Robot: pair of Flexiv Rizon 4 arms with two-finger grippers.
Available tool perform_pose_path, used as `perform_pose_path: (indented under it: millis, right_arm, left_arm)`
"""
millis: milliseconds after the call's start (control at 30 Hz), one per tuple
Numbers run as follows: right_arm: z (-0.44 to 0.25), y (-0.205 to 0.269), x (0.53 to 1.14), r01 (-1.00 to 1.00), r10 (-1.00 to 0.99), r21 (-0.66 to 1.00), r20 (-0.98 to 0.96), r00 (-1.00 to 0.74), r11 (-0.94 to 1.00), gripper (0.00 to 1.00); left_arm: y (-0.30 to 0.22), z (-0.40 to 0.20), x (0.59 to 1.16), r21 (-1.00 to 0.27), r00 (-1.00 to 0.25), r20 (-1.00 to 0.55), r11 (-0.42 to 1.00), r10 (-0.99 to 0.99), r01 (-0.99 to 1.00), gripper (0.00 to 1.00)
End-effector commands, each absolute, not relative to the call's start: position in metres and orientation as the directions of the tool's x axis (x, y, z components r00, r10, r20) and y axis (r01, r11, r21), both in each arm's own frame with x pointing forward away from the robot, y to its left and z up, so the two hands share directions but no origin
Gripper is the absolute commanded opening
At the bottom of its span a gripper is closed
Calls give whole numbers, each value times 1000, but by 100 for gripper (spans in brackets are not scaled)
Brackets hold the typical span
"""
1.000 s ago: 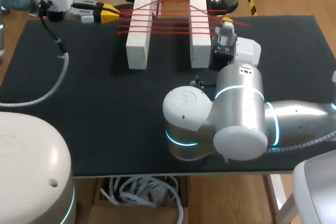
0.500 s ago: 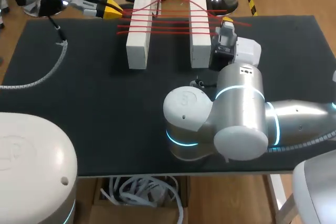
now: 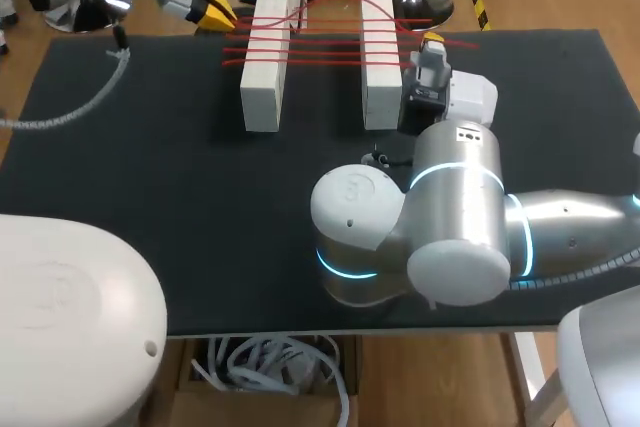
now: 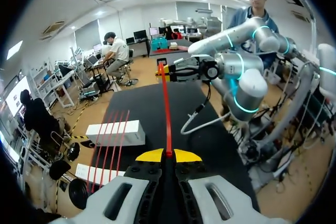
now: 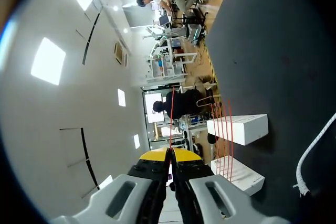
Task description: Grab the tape and strap the tape.
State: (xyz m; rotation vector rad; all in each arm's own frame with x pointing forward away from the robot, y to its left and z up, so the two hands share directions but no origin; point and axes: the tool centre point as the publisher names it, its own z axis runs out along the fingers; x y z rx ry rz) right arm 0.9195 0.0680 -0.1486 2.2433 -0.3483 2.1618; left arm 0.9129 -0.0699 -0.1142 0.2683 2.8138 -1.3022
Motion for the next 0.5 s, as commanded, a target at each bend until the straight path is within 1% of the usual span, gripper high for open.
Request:
perform_pose_path:
  millis: [33, 167, 500]
  right_arm:
    - [-146, 68, 919, -165, -154, -147, 988, 30, -975, 0]
    - [-146, 68, 919, -165, -154, -147, 988, 30, -975, 0]
    - [-146, 68, 919, -165, -154, -147, 988, 30, -975, 0]
  left_arm:
    - [-75, -107, 922, -598, -983, -81, 781, 166, 181, 0]
    - [-74, -105, 923, -572, -984, -90, 800, 157, 180, 0]
    - [-68, -105, 916, -569, -986, -94, 805, 136, 165, 0]
